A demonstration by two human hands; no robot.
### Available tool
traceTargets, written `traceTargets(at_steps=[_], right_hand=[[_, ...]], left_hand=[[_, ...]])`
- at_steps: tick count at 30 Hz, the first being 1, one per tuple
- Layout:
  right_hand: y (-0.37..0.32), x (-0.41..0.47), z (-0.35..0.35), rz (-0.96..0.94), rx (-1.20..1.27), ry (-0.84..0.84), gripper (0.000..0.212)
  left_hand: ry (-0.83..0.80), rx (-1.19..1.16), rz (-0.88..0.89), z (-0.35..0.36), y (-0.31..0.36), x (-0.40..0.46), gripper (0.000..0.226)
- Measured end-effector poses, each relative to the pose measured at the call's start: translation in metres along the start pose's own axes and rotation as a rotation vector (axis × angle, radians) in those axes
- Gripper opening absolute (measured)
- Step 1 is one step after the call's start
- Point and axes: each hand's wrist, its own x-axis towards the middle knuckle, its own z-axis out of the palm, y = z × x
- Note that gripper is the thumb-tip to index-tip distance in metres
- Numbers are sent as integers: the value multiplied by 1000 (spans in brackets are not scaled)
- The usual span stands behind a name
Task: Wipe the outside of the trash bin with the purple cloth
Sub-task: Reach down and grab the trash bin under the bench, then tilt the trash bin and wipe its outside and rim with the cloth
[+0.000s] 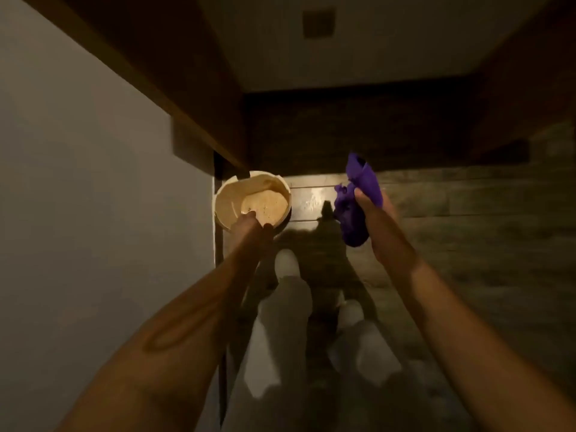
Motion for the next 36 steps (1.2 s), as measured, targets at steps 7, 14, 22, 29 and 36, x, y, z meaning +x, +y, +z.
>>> traceTargets(at_steps=[7, 14, 22, 29, 36], right_hand=[[129, 159, 54, -94, -287, 43, 48], [204, 280, 78, -198, -342, -134, 37], [167, 303, 98, -464, -173, -182, 30], [131, 286, 96, -567, -212, -215, 25], [156, 289, 144, -699, -368, -206, 16]], left_hand=[[-120, 685, 343, 101, -72, 158, 58], [101, 687, 653, 169, -131, 227, 44], [305, 416, 567, 132, -144, 229, 22], [326, 65, 466, 108, -152, 213, 29], [401, -135, 406, 117, -139, 208, 28]])
